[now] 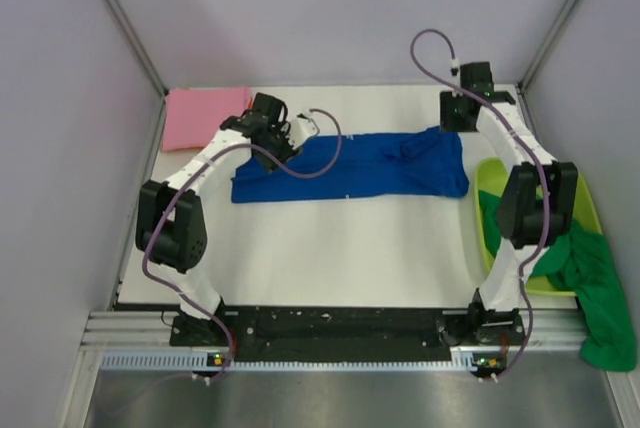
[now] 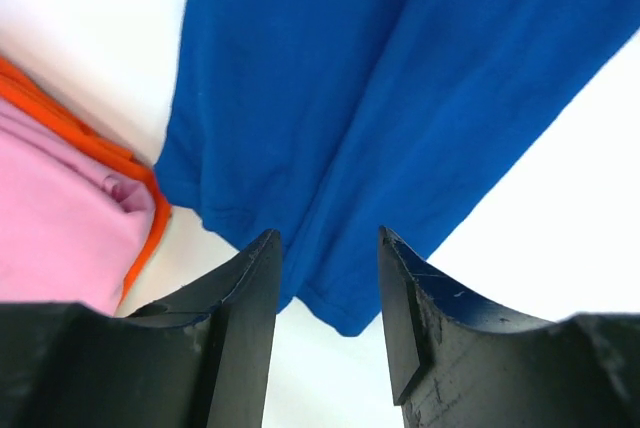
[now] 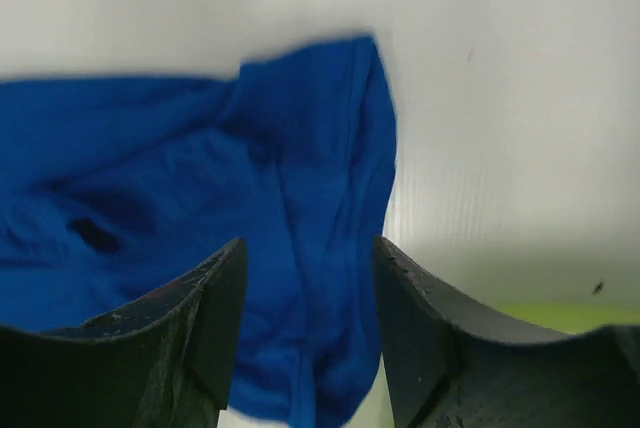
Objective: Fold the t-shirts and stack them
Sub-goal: Fold the other side of the tshirt into a rectangle
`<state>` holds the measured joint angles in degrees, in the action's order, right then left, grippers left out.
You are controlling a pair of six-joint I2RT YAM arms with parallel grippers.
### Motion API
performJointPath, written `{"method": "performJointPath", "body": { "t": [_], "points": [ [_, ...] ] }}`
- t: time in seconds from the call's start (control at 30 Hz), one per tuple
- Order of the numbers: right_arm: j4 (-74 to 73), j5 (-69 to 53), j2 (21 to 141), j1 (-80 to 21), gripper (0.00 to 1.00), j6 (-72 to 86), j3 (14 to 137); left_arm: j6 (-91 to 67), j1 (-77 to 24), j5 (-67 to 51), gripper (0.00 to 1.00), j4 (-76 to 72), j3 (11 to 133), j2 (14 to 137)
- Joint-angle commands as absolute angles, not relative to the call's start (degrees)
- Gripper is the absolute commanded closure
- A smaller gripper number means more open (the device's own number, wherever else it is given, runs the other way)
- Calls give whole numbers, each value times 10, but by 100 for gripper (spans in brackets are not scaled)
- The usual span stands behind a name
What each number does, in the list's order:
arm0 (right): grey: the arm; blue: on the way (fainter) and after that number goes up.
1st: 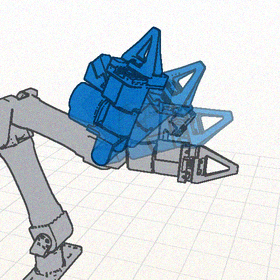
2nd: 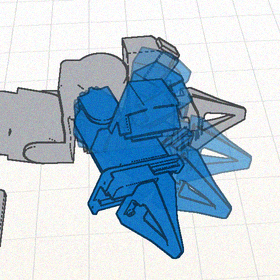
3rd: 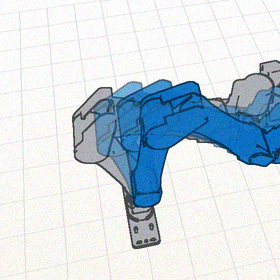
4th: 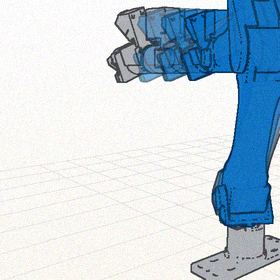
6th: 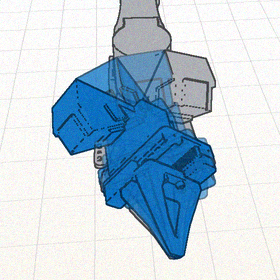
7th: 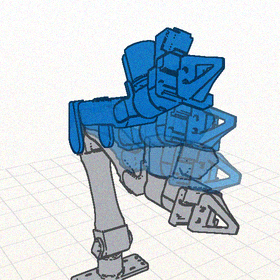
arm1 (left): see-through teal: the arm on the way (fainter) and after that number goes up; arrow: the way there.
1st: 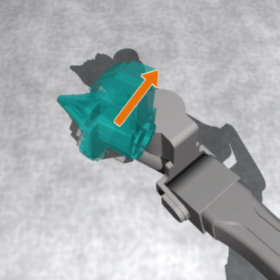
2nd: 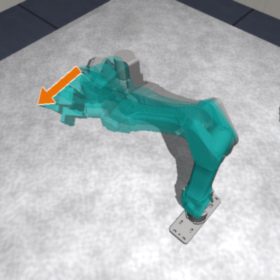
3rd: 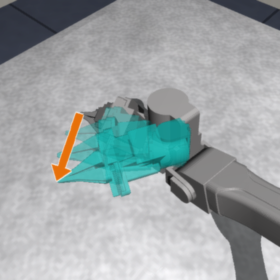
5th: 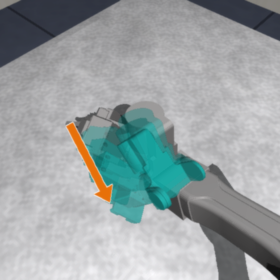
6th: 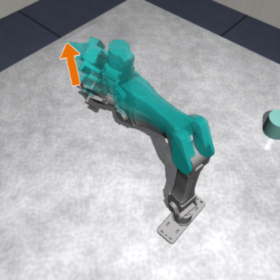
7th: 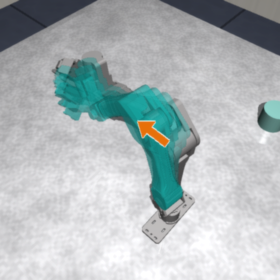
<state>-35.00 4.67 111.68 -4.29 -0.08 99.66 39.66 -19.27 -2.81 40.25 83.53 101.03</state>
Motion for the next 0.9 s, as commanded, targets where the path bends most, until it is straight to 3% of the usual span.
{"method": "performJointPath", "body": {
  "t": [0.0,0.13,0.23,0.3,0.4,0.57,0.7,0.77,0.8,0.83,0.87],
  "points": [
    [-394,36,983,-69,48,63,845,409,-189,-40,52,408,805,988],
    [-380,14,888,-71,47,122,714,491,-184,-5,50,362,704,954],
    [-352,65,849,-71,46,171,651,528,-162,47,45,305,644,955],
    [-322,85,833,-71,39,198,607,539,-144,50,44,288,634,968],
    [-270,123,831,-67,32,223,560,544,-132,65,44,253,625,992],
    [-211,113,887,-47,31,246,556,538,-130,69,49,195,610,1006],
    [-194,110,932,-40,32,250,578,530,-127,56,64,158,592,1000],
    [-195,99,948,-33,37,245,586,530,-125,59,80,149,588,1004],
    [-195,94,954,-28,43,243,588,529,-123,61,89,149,589,1005],
    [-195,85,961,-23,57,240,587,526,-121,66,100,149,590,1006],
    [-197,76,962,-19,68,238,584,525,-118,72,100,153,591,1005]
  ]
}}
